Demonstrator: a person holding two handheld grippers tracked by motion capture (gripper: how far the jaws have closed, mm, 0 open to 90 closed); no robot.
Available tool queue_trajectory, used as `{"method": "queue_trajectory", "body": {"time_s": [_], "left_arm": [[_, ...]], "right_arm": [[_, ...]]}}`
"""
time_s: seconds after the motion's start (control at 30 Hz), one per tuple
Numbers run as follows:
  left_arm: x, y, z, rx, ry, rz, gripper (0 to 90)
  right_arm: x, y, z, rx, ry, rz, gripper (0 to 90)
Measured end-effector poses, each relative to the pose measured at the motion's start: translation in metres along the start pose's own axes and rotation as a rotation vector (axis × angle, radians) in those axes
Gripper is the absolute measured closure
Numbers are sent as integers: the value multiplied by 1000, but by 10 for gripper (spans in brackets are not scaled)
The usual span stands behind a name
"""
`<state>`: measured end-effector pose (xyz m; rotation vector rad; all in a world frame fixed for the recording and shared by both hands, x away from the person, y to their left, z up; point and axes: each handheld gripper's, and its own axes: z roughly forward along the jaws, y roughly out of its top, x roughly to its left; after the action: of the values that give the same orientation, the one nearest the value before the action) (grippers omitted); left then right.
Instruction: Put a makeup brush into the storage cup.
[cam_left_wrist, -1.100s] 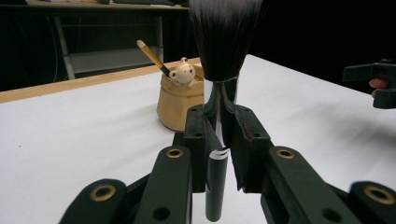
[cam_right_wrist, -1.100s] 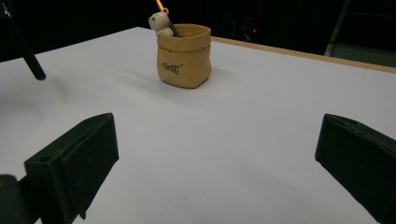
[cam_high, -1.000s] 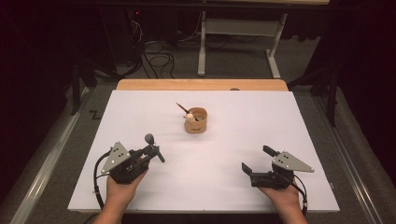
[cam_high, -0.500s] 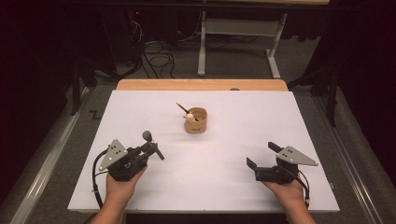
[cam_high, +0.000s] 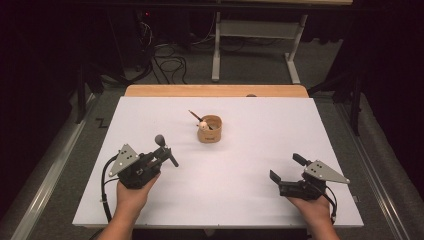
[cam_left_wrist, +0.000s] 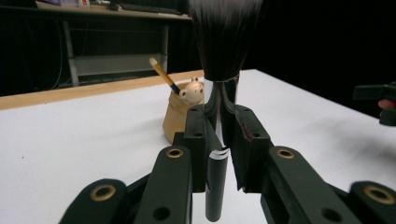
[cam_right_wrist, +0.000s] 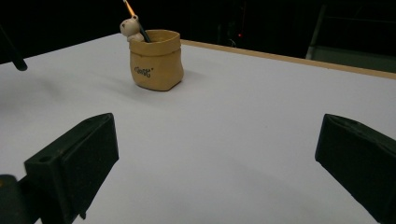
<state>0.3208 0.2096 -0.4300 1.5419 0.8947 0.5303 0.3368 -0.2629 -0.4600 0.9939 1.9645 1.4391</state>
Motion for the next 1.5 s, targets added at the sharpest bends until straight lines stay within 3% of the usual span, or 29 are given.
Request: {"method": "queue_trajectory", "body": {"time_s": [0.33,0.73,0.93,1.27,1.5], "left_arm": [[-8,20,11,-2,5,17,776],[-20,43,44,-17,-19,12,776],[-19,52,64,-3,-23,15,776],[-10,62,90,-6,-7,-34,776],[-9,70,106,-13,-5,-43,776]], "right_arm": [[-3,0,-6,-23,7,3,4],[-1,-2,-9,-21,26,-10,4],[-3,-3,-11,-23,23,-3,4],[-4,-5,-15,-29,28,10,4],[-3,-6,-13,-26,34,6,5]]}}
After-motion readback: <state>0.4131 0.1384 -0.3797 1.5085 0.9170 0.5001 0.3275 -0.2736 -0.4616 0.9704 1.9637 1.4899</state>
